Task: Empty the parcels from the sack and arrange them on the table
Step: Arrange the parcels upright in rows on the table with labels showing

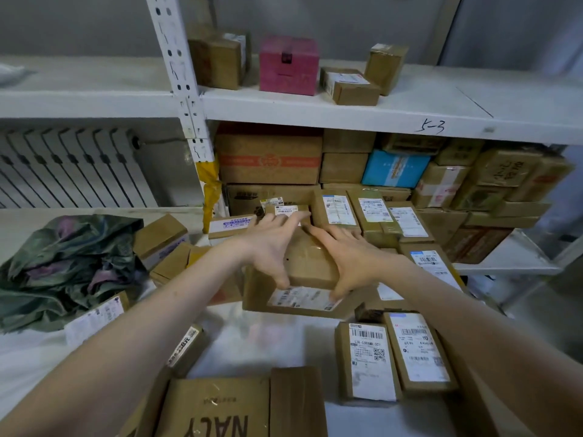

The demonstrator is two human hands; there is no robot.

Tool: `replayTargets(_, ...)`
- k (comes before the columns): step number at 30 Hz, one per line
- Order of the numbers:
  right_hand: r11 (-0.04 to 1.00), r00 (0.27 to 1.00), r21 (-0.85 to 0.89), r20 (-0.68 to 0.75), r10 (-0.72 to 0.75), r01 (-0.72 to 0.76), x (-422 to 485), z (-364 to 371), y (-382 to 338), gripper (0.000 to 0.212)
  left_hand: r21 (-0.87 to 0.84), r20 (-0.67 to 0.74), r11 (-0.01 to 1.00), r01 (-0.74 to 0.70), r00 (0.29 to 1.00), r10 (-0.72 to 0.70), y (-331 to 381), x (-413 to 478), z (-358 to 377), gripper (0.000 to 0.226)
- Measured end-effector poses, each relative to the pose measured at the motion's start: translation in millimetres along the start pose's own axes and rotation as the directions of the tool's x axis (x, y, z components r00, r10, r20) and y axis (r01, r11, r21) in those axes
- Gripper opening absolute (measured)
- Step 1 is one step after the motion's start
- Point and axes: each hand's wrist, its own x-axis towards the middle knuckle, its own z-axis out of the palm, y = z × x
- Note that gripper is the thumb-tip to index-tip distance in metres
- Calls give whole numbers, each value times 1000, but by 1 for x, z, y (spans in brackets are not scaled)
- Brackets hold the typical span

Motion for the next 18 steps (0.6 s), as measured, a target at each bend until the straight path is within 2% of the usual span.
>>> replayTargets(3, 987, 995, 148, -72, 76, -64, 0, 6, 8, 133, 12, -92, 1000, -1, 996, 2, 3, 4, -6, 126)
replayTargets(4, 958, 986, 259, -75, 147, -123, 0, 9, 13, 132, -46, -186, 999, 25, 982, -33, 3, 6, -4, 123)
replayTargets(5, 886, 971, 425, -57, 230, -185, 1, 11, 18, 131, -152, -308, 987, 56, 946, -101, 1, 10, -1, 119)
replayTargets(6, 760, 950, 603, -13, 312, -241, 1, 14, 21, 128, -307, -422, 949, 66, 885, -198, -1, 13, 3, 113)
replayTargets(7, 593, 925, 756, 46, 377, -279, 1, 19, 22, 122, -488, -481, 871, 53, 816, -319, -2, 17, 8, 106)
replayTargets(8, 404, 895, 860, 124, 428, -312, 1, 24, 23, 113, -669, -454, 742, 44, 767, -453, -3, 20, 14, 98)
replayTargets(9, 216, 863, 912, 222, 453, -348, 2, 31, 23, 101, -816, -344, 574, 66, 742, -575, -3, 23, 21, 91)
replayTargets(10, 53, 835, 919, 330, 440, -391, 3, 37, 22, 89, -910, -168, 392, 137, 742, -649, -4, 25, 31, 84)
replayTargets(11, -63, 812, 899, 421, 404, -434, 4, 43, 21, 83, -945, 29, 231, 232, 762, -647, -3, 27, 44, 80)
replayTargets(12, -132, 790, 869, 489, 371, -476, 4, 49, 20, 83, -941, 199, 110, 320, 785, -586, -3, 28, 58, 78)
replayTargets(13, -161, 764, 840, 539, 355, -518, 5, 54, 19, 87, -918, 336, 16, 397, 797, -501, -3, 29, 71, 77)
replayTargets(15, -178, 722, 795, 603, 340, -580, 5, 59, 17, 88, -853, 519, -147, 500, 787, -335, -8, 27, 90, 74)
replayTargets(18, -194, 710, 791, 608, 356, -580, 10, 67, 19, 80, -797, 584, -320, 513, 789, -188, -9, 33, 110, 65)
